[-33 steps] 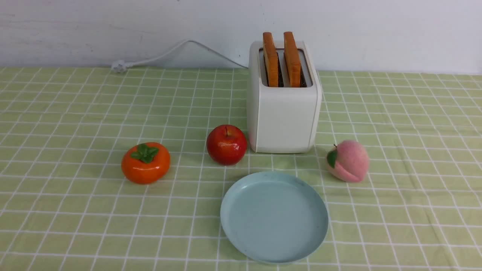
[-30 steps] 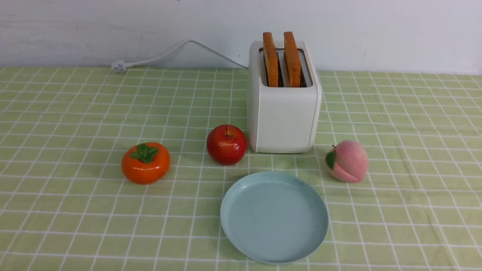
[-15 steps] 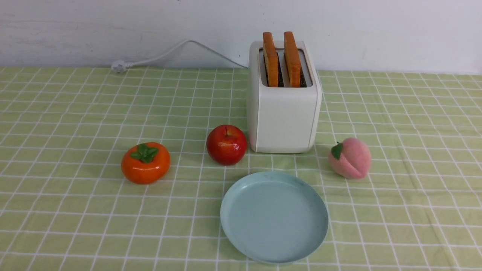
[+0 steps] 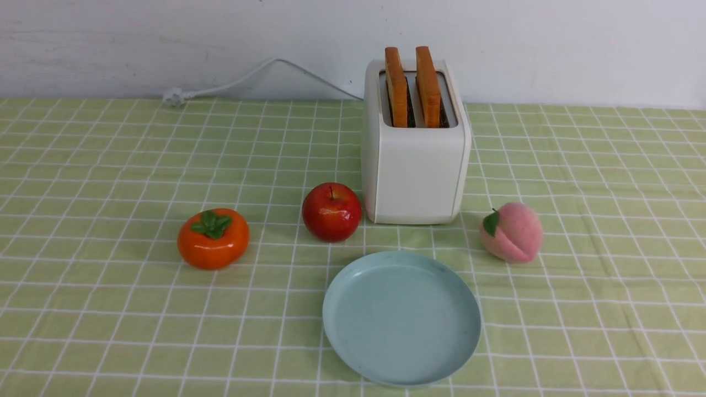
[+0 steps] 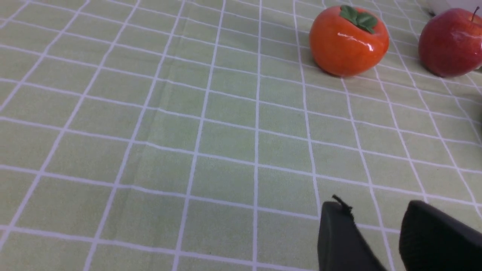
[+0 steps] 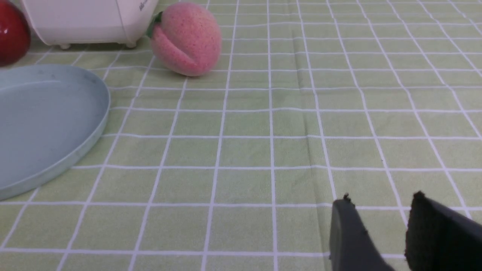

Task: Take toasted bread from bread machine on green coffee tablecloth place on plate.
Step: 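Reach for a toast slice standing in the toaster with the left gripper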

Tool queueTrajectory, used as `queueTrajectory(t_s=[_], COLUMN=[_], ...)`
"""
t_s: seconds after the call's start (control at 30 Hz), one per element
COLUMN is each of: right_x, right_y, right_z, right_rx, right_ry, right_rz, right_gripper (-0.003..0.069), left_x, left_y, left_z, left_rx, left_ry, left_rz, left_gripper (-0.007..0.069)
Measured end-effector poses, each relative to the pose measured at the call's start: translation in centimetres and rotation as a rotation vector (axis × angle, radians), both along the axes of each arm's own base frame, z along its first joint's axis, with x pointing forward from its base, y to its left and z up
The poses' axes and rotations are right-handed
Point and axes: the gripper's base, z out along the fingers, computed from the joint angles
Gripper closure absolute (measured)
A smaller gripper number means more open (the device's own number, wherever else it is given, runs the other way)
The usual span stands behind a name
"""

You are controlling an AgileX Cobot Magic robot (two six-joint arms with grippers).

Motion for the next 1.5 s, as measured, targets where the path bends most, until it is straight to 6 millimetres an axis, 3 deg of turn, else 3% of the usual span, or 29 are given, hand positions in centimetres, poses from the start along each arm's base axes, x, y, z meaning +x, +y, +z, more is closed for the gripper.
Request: queueTrajectory(t_s=[0.13, 0.57, 1.07, 1.2, 1.3, 1.4, 1.5], right_x=[0.0, 0.0, 0.1, 0.2, 0.2, 0.2, 0.2], right_y=[0.0, 0.0, 0.0, 0.3, 0.7, 1.0, 1.2], right_z=[0.0, 0.0, 0.2, 0.4, 0.6, 0.8, 1.1], right_rx=[0.0, 0.0, 0.001, 0.124, 0.34, 0.518, 0.665], right_ry=[0.0, 0.0, -0.037, -0.066, -0.071, -0.076, -0.085], right_rz=[0.0, 0.0, 0.0, -0.005, -0.017, -0.025, -0.03], right_gripper=[0.0419, 0.0419, 0.0419, 0.0419, 0.0419, 0.0419, 0.0419], left_x=[0.2, 0.3, -0.3, -0.3, -0.2, -0.2, -0.3], left_y=[0.1, -0.3, -0.4, -0.4, -0.3, -0.3, -0.3], left_z=[0.8, 4.0, 6.3, 6.1, 5.8, 5.9, 6.7], left_rx=[0.046, -0.12, -0.484, -0.49, -0.513, -0.594, -0.634], left_ry=[-0.09, -0.439, -0.649, -0.632, -0.599, -0.595, -0.565], left_rz=[-0.004, -0.027, -0.069, -0.065, -0.052, -0.046, -0.049], left_gripper=[0.0386, 0.0386, 0.0386, 0.0388, 0.0414, 0.0466, 0.057])
